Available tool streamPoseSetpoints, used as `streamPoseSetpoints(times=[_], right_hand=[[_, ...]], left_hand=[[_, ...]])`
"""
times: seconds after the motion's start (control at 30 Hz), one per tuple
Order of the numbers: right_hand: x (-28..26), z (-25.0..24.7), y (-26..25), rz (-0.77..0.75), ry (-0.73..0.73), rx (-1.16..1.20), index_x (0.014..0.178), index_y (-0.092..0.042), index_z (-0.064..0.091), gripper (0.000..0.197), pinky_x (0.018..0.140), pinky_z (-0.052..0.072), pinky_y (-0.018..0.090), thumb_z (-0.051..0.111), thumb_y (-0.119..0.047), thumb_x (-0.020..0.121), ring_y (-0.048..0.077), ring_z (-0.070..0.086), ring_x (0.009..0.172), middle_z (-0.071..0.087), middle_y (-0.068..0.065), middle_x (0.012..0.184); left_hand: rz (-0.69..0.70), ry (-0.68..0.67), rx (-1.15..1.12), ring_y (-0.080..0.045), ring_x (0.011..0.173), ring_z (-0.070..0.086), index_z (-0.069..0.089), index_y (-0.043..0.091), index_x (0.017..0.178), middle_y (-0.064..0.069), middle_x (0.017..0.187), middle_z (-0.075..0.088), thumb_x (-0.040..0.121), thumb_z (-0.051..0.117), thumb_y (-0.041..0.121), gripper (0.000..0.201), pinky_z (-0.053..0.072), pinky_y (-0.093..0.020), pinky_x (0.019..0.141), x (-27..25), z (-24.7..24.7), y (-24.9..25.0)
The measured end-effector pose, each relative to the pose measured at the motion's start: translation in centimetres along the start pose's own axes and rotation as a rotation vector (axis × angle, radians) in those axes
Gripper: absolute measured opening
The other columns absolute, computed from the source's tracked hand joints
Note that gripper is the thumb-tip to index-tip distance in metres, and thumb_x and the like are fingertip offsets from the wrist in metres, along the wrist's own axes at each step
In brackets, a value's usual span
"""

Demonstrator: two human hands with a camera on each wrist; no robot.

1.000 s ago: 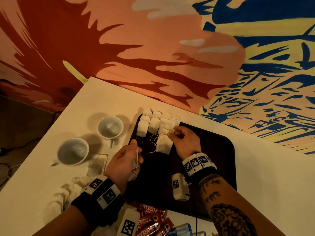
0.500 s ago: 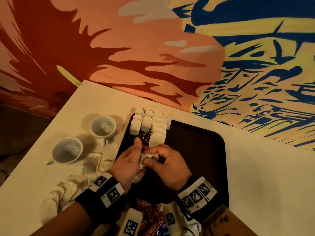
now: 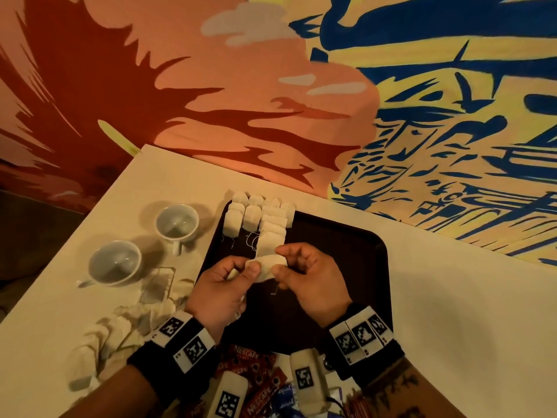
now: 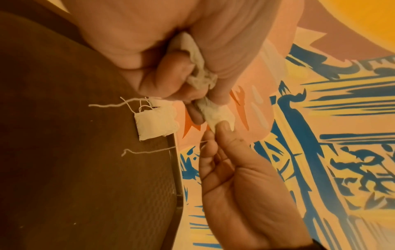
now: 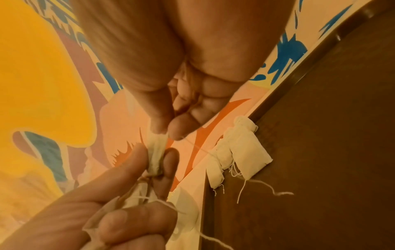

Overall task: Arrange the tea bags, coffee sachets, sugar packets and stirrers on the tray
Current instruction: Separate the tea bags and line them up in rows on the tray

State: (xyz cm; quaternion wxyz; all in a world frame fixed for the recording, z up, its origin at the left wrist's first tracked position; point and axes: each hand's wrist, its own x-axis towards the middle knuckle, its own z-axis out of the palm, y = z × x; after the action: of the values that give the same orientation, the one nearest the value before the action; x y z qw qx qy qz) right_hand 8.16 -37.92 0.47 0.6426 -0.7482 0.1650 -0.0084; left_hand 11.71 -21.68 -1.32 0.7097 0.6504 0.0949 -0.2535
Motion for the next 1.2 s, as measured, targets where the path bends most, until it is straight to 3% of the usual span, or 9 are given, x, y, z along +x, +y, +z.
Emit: streamPoseSetpoints(times=[0.23, 0.37, 0.47, 0.53, 0.63, 0.77, 1.0, 1.13, 1.2], right_hand=[[0.4, 1.5, 0.7, 0.014, -0.059, -0.165, 0.093, -0.026, 0.072, 0.011, 0.073, 0.062, 0.037, 0.07, -0.015, 0.092, 0.019, 0.072, 0.074, 0.076, -0.002, 0.083], [3.9, 2.0, 1.6, 0.031, -0.026, -0.319, 0.085, -0.039, 0.071, 0.014, 0.075, 0.061, 0.041, 0.07, -0.026, 0.089, 0.014, 0.072, 0.073, 0.074, -0.005, 0.079], [7.5, 2.2, 1.2, 0.038, -0.035, -0.5, 0.086, -0.035, 0.067, 0.007, 0.073, 0.053, 0.027, 0.068, -0.03, 0.091, 0.01, 0.069, 0.078, 0.072, -0.009, 0.079], [9.7, 2.3, 0.4, 0.043, -0.095, -0.658, 0.093, -0.029, 0.067, 0.003, 0.067, 0.044, 0.02, 0.065, -0.031, 0.093, 0.01, 0.063, 0.081, 0.067, -0.012, 0.083], [12.5, 2.9, -0.1, 0.071, -0.276, -0.913, 0.099, -0.023, 0.068, 0.012, 0.073, 0.042, 0.025, 0.064, -0.033, 0.093, 0.014, 0.059, 0.091, 0.062, -0.007, 0.094], [15.0, 3.9, 1.1, 0.138, -0.41, -1.083, 0.088, -0.031, 0.057, 0.015, 0.075, 0.041, 0.026, 0.072, -0.035, 0.086, 0.017, 0.058, 0.091, 0.058, -0.006, 0.095], [16.9, 4.6, 1.8, 0.143, -0.289, -1.067, 0.092, -0.029, 0.066, 0.01, 0.074, 0.043, 0.025, 0.072, -0.033, 0.085, 0.015, 0.059, 0.086, 0.062, -0.007, 0.092], [17.3, 4.6, 1.4, 0.119, -0.3, -1.108, 0.1, -0.022, 0.07, 0.016, 0.079, 0.045, 0.025, 0.071, -0.03, 0.086, 0.018, 0.061, 0.094, 0.065, -0.002, 0.102], [17.5, 4.7, 1.1, 0.108, -0.293, -1.105, 0.094, -0.025, 0.069, 0.009, 0.077, 0.043, 0.024, 0.071, -0.028, 0.086, 0.018, 0.062, 0.095, 0.063, -0.004, 0.098]], left_hand=[[-0.02, 0.031, 0.008, -0.008, 0.029, 0.035, 0.068, 0.006, 0.096, 0.002, 0.04, 0.046, 0.093, 0.064, 0.022, 0.017, 0.028, -0.016, 0.034, -0.2, -0.7, -0.5], [-0.139, 0.126, -0.034, -0.012, 0.035, 0.042, 0.068, 0.015, 0.099, -0.005, 0.076, 0.076, 0.096, 0.06, 0.033, 0.02, 0.033, -0.019, 0.039, 0.7, -2.6, -0.5], [-0.212, 0.155, -0.106, -0.013, 0.037, 0.042, 0.068, 0.015, 0.1, -0.006, 0.075, 0.073, 0.098, 0.056, 0.035, 0.023, 0.03, -0.018, 0.036, 1.4, -4.0, -0.4], [-0.217, 0.167, -0.124, -0.013, 0.037, 0.041, 0.067, 0.013, 0.099, -0.005, 0.069, 0.068, 0.099, 0.055, 0.033, 0.023, 0.028, -0.018, 0.035, 1.8, -4.6, -0.2], [-0.222, 0.192, -0.135, -0.012, 0.039, 0.04, 0.067, 0.014, 0.1, -0.004, 0.068, 0.066, 0.099, 0.055, 0.031, 0.021, 0.027, -0.02, 0.035, 2.5, -5.5, -0.1], [-0.237, 0.191, -0.148, -0.013, 0.04, 0.039, 0.067, 0.013, 0.1, -0.004, 0.067, 0.065, 0.099, 0.055, 0.031, 0.021, 0.027, -0.02, 0.037, 3.4, -6.4, -0.4], [-0.252, 0.173, -0.14, -0.013, 0.038, 0.036, 0.066, 0.01, 0.099, -0.004, 0.063, 0.062, 0.1, 0.054, 0.026, 0.02, 0.026, -0.019, 0.036, 4.3, -6.6, -0.1], [-0.244, 0.161, -0.134, -0.011, 0.038, 0.037, 0.067, 0.01, 0.099, -0.004, 0.062, 0.062, 0.1, 0.053, 0.026, 0.021, 0.026, -0.019, 0.036, 4.5, -6.4, 0.3], [-0.25, 0.15, -0.139, -0.011, 0.038, 0.038, 0.067, 0.011, 0.099, -0.004, 0.063, 0.063, 0.1, 0.052, 0.026, 0.021, 0.027, -0.019, 0.035, 4.6, -6.2, 0.4]])
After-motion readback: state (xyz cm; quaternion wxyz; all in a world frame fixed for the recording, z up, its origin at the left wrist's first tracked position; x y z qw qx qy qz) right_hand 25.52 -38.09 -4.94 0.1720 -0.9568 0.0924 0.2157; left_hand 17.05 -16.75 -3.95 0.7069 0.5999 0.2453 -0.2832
